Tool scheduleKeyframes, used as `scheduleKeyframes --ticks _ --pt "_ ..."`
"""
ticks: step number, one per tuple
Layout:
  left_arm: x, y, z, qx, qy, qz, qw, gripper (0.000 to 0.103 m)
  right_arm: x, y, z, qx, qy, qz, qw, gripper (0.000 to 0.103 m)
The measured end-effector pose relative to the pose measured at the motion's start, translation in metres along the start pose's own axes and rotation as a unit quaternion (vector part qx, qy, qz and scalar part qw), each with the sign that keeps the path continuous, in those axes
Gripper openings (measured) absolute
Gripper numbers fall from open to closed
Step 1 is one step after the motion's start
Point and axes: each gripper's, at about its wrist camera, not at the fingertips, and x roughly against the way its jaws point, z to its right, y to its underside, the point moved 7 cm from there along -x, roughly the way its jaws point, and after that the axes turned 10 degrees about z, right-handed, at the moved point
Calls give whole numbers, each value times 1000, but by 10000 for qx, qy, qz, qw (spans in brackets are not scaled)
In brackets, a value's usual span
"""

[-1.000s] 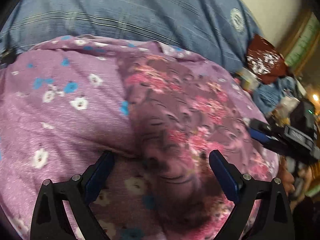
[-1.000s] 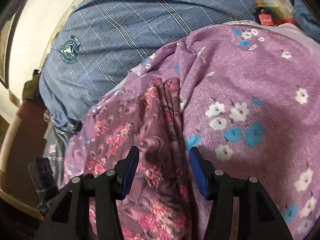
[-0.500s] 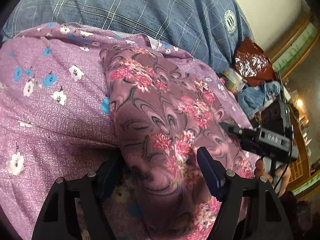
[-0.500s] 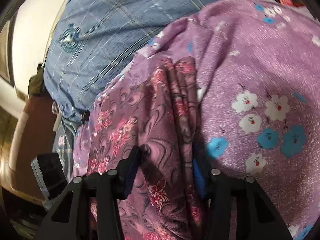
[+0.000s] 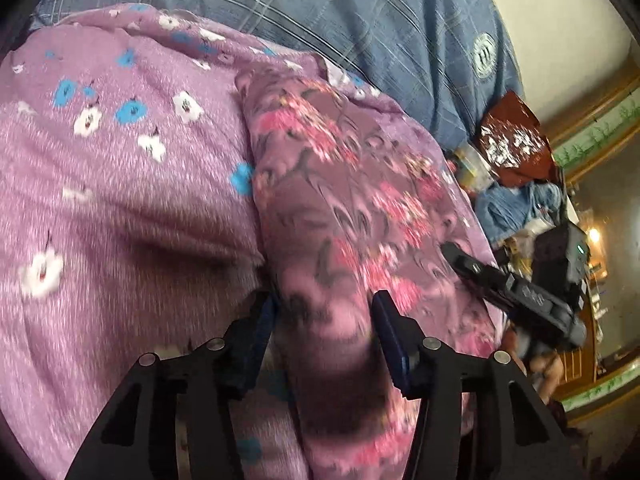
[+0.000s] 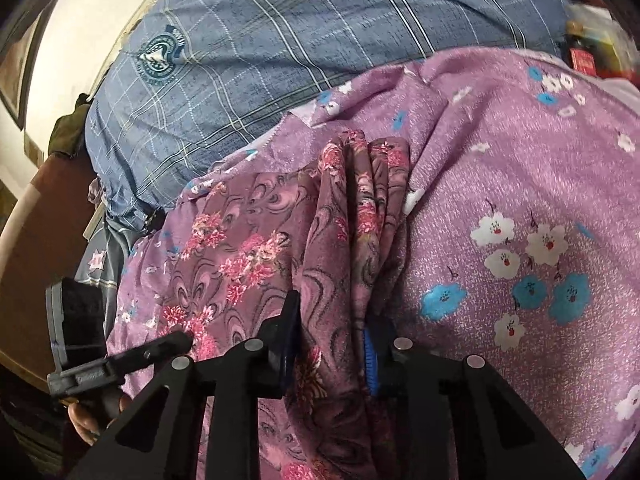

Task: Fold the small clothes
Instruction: 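Grasp the shirt strip's end with both grippers and lift it, then fold the held strip end over onto the shirt and release both grippers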

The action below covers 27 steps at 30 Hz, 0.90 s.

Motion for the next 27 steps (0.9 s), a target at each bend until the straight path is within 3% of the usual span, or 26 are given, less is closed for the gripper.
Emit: scheduleKeyframes --ticks 6,10,14,19,27 --pt "0 6 12 -427 164 -125 9989 49 -4 1 3 -96 11 -71 9999 38" --pt "-8 2 3 -11 297 -206 9993 50 -8 2 12 -435 -152 -204 9987 42" --pt "-14 -1 1 176 350 -115 9992 49 -4 1 7 -263 -170 -110 9994 31" --pt "-13 0 2 46 290 26 9996 33 8 -2 -9 146 4 211 9997 26" --pt "15 2 30 -667 494 422 9957 26 42 -10 -41 660 24 909 9937 25"
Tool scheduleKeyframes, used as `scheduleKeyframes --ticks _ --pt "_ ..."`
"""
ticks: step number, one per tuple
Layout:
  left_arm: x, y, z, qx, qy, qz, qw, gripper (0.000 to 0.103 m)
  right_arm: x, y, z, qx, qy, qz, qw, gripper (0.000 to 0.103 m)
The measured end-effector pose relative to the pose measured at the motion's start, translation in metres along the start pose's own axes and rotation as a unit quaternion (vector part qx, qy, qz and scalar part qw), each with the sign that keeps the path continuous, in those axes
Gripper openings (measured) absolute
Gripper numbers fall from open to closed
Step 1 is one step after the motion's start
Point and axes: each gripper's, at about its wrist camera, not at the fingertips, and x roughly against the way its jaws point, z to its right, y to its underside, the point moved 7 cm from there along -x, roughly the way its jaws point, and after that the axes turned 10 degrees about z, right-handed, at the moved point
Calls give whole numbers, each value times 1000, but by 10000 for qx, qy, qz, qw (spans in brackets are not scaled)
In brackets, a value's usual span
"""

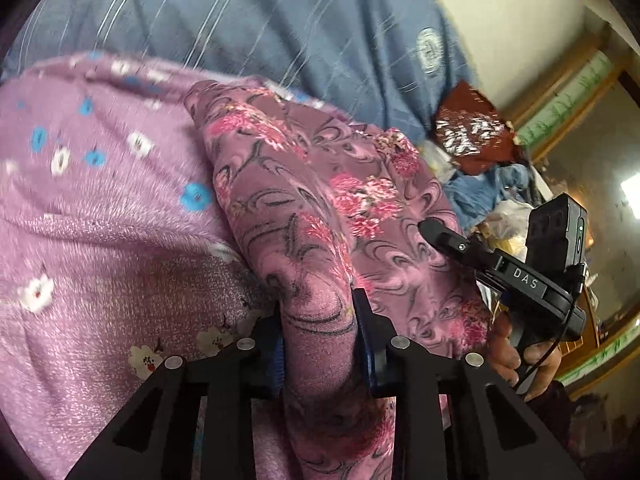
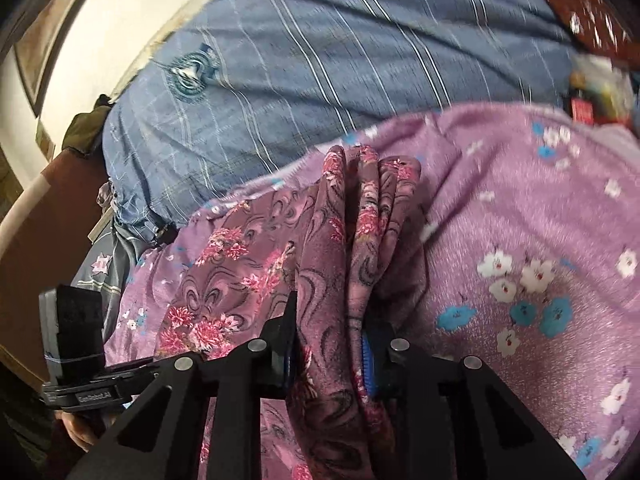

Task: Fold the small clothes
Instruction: 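Fold the held strip end over onto the shirt and release both grippers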

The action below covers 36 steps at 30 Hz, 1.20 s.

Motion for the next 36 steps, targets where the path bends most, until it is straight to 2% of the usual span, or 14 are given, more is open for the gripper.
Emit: scheduleKeyframes --ticks 5,8,13,18,22,26,28,29,32,35,36 --pt "34 -7 8 -207 254 397 9987 26 22 -17 -22 64 -196 615 9979 25" --pt "53 -7 9 -395 255 595 9971 26 32 -26 -39 67 -401 941 9947 24" --pt "89 -7 -9 -398 148 777 9961 26 32 -28 -79 156 -797 1135 9902 24" --pt "122 -10 -45 -192 -229 843 9960 27 -1 -14 -110 49 -896 760 9931 24" --pt "134 -4 -68 61 -658 681 9955 27 -34 4 -124 -97 -852 430 9954 24" --pt "131 13 -90 412 -1118 255 9926 27 -68 30 -118 -101 -463 -115 9988 24" --pt "130 17 -98 574 -1294 167 9898 31 -84 39 -106 -42 -41 -348 9994 24" --pt "132 18 -100 604 -1326 151 9892 36 -88 43 -102 -85 17 -479 9988 25" --pt "136 19 -98 620 -1536 183 9860 50 -90 47 -90 -371 20 -613 9974 35" --pt "139 17 -93 487 -1721 211 9836 53 -87 48 -84 -323 210 -606 9974 51" --pt "140 17 -89 397 -1802 260 9825 53 -85 47 -84 -333 228 -616 9973 53"
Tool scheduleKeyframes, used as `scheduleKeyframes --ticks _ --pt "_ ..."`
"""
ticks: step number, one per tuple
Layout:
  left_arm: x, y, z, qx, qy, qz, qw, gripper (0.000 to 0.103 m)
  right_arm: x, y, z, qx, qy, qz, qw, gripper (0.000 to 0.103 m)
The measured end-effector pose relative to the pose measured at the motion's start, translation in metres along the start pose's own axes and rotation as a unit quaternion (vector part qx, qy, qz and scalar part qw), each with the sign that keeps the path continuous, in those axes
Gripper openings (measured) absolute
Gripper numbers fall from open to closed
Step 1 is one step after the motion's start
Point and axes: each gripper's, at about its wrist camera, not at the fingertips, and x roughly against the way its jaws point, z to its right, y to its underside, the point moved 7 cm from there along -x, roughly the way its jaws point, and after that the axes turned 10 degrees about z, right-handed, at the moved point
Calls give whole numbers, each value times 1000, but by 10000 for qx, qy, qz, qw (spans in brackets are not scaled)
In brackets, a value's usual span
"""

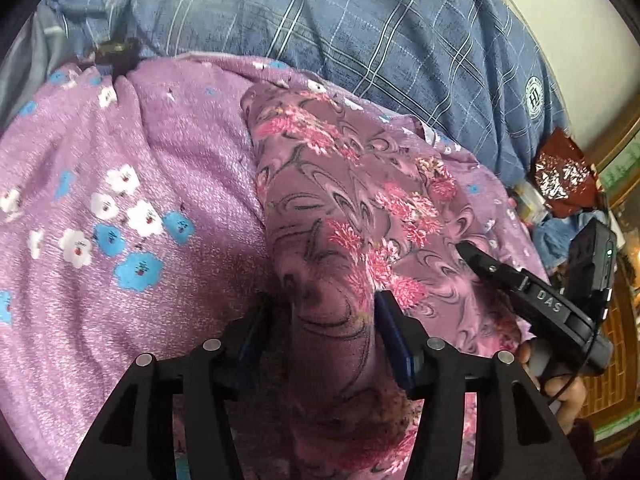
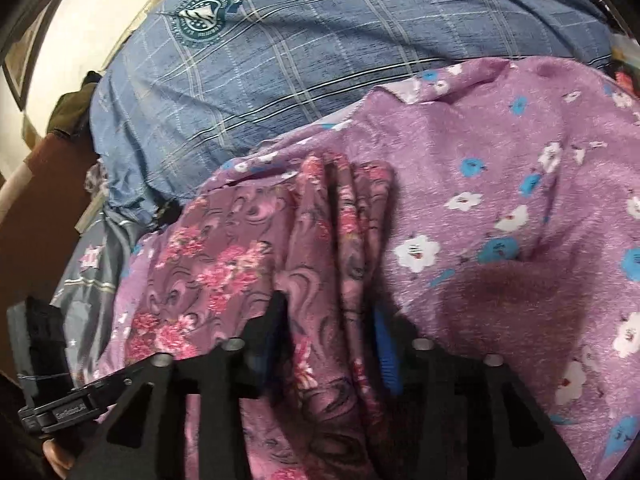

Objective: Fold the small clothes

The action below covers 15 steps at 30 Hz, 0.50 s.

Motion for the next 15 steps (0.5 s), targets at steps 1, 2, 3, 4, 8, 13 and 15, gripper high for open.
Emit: scheduleKeyframes --ticks 1,2,3,4,8,13,15 --pt "-3 -2 7 -101 -125 95 9998 53 4 0 0 2 -1 16 10000 53" --pt "2 -2 9 -202 -258 208 9992 53 9 -1 0 31 12 66 10000 53" --pt "11 0 12 -326 -408 359 9980 53 16 -2 0 106 63 163 9998 53" --pt "26 1 17 -493 -594 600 9952 53 28 -4 -2 265 183 339 9989 53" --pt "84 4 39 -1042 -1529 1569 9701 80 77 -11 -15 749 361 939 9921 55" --pt "158 29 70 -1412 -2144 2211 9408 82 129 9 -33 829 483 849 9918 57" --pt "180 40 84 -1522 -2285 2292 9339 83 142 15 -44 995 517 717 9911 57"
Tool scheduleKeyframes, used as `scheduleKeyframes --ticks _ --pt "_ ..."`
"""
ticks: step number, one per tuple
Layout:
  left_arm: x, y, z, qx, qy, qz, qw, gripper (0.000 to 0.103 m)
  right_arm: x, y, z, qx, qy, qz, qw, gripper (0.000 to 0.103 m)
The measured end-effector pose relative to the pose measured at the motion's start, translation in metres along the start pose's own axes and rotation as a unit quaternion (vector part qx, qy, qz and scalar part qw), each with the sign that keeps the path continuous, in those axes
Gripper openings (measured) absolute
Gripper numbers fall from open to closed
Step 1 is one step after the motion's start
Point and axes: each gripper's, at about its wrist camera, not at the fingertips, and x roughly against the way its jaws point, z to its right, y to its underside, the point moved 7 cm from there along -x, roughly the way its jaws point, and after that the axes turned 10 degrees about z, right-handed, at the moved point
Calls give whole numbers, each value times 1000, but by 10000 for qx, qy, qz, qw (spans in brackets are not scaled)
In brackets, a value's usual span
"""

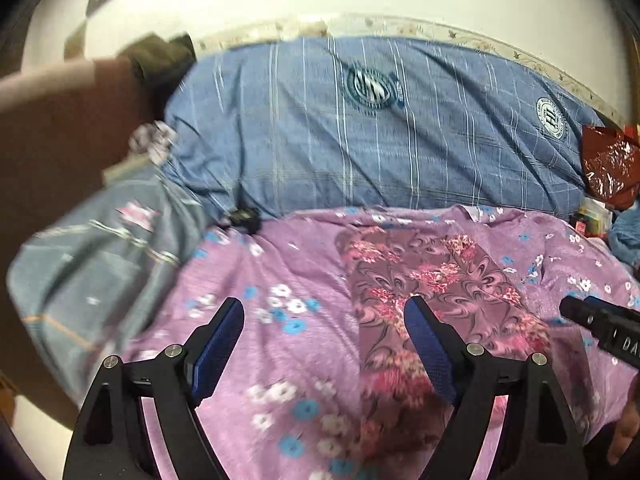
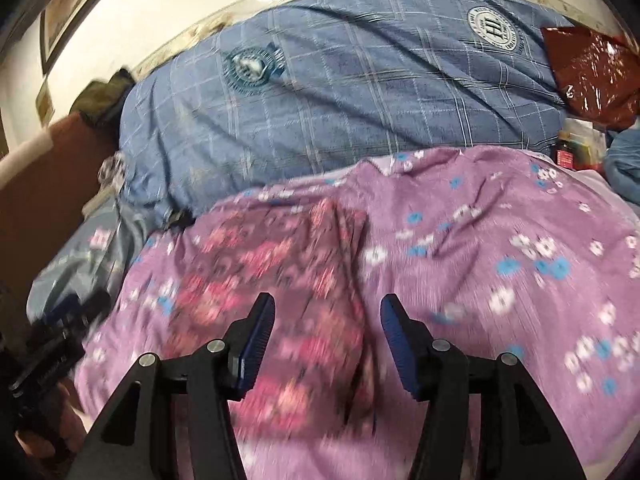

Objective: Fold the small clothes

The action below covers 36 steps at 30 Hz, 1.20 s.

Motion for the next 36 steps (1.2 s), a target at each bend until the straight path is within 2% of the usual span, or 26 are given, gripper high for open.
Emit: scheduleKeyframes --ticks 4,10,16,21,28,36 --pt "62 -11 11 -265 -273 172 9991 85 43 -18 -20 162 -62 263 9995 57" --pt "122 -24 25 -328 -240 499 9979 88 101 -38 -42 357 -123 732 9966 60" --pt "160 -28 25 -382 -262 739 9962 93 126 -37 -56 580 -73 759 9954 61" --pt "174 -27 19 -304 -295 757 9962 95 133 -34 -64 861 173 768 9932 61" --pt "165 -30 4 -150 -292 583 9978 96 136 -33 -71 1150 471 802 9890 61" --pt "155 -34 1 -146 -380 546 9977 96 139 -34 -81 1398 539 918 9844 61"
